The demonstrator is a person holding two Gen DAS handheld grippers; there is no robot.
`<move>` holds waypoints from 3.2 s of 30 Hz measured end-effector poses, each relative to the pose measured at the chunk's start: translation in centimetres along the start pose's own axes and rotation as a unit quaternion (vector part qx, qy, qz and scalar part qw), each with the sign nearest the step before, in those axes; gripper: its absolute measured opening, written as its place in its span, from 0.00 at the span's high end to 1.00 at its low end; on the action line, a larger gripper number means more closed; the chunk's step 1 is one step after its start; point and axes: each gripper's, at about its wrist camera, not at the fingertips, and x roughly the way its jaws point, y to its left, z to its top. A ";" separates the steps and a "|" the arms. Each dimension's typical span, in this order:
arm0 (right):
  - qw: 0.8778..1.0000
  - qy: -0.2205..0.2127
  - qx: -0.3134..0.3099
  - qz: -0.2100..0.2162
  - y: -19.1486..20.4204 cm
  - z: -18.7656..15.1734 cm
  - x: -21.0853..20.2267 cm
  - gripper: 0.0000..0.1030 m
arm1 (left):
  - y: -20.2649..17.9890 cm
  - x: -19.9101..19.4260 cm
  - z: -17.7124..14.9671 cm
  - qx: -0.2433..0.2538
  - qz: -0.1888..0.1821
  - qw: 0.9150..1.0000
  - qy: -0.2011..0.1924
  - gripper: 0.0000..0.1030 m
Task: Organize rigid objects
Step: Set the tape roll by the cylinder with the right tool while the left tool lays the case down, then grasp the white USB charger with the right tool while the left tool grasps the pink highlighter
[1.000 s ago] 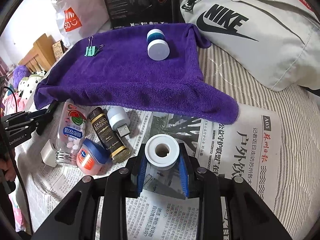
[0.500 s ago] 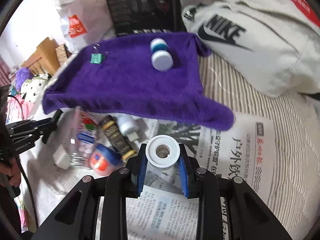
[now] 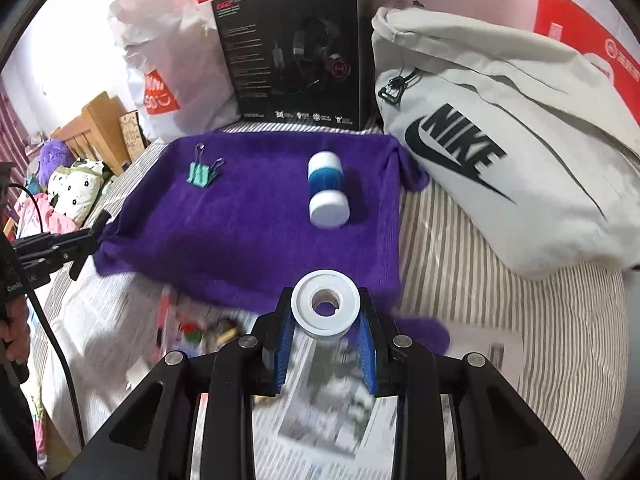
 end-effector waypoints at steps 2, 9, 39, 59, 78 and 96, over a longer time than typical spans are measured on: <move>1.000 0.000 0.004 0.001 -0.3 1.2 1.0 0.72 | 0.3 0.8 1.2 0.001 0.004 1.000 0.001 0.80; 1.000 0.022 -0.003 0.006 -0.2 3.5 5.0 0.72 | 1.4 4.6 4.6 -0.011 0.011 1.000 0.013 0.80; 0.997 0.044 -0.056 -0.016 0.6 3.1 9.9 0.69 | 2.3 12.7 7.1 -0.006 0.082 0.995 0.056 0.75; 0.999 0.033 0.014 -0.022 0.3 -1.1 -0.1 0.41 | -2.4 4.0 1.2 -0.025 0.008 0.998 0.051 0.48; 0.997 0.074 0.023 -0.012 0.1 -7.8 -1.8 0.41 | -9.0 8.2 -2.9 0.055 0.046 0.990 0.123 0.48; 0.996 0.085 0.023 0.006 0.5 -7.2 0.3 0.41 | -3.2 5.4 -4.3 0.040 0.054 0.990 0.128 0.54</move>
